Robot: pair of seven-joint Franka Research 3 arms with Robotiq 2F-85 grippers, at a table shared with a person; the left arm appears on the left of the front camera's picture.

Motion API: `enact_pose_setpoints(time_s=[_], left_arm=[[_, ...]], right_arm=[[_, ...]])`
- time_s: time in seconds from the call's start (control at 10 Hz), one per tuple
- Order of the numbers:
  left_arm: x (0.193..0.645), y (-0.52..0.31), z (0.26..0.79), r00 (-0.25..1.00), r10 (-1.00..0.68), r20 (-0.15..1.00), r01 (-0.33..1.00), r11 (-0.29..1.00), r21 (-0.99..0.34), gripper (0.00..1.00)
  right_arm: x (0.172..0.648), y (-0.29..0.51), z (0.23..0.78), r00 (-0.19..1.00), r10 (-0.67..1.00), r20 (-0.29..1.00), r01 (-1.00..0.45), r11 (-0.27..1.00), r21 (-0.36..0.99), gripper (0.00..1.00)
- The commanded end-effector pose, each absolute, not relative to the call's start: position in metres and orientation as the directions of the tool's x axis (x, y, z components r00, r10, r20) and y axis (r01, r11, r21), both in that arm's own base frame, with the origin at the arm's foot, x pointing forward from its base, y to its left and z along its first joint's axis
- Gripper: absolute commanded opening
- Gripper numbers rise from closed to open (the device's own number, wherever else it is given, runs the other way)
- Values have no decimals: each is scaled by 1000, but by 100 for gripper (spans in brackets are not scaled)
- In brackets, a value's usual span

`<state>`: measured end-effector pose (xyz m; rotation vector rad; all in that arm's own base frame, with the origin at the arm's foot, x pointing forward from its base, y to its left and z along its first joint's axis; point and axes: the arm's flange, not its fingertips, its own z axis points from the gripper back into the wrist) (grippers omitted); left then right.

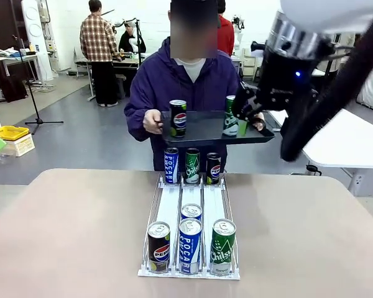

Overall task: Retrieve and hand over the desired beverage to the person.
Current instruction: Place the picked can on the Handle tray extended by the person.

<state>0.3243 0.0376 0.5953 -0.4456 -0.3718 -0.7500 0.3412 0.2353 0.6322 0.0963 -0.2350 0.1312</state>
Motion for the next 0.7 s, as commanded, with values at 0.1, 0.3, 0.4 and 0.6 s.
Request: enact_pose_setpoints(time_s=[0.1,0.3,0.4,0.6], left_arm=[[324,40,596,665,-572,480,730,635,-254,100],[324,40,596,665,-572,480,730,635,-254,100],[324,40,596,665,-572,480,730,635,-254,100],[324,40,596,665,-572,480,730,635,-254,100]], right_arm=[[341,235,632,964,118,238,-141,987,80,100],[341,235,632,964,118,238,-141,987,80,100],[341,235,632,964,118,238,-141,987,80,100],[341,235,632,964,118,238,-141,987,80,100]])
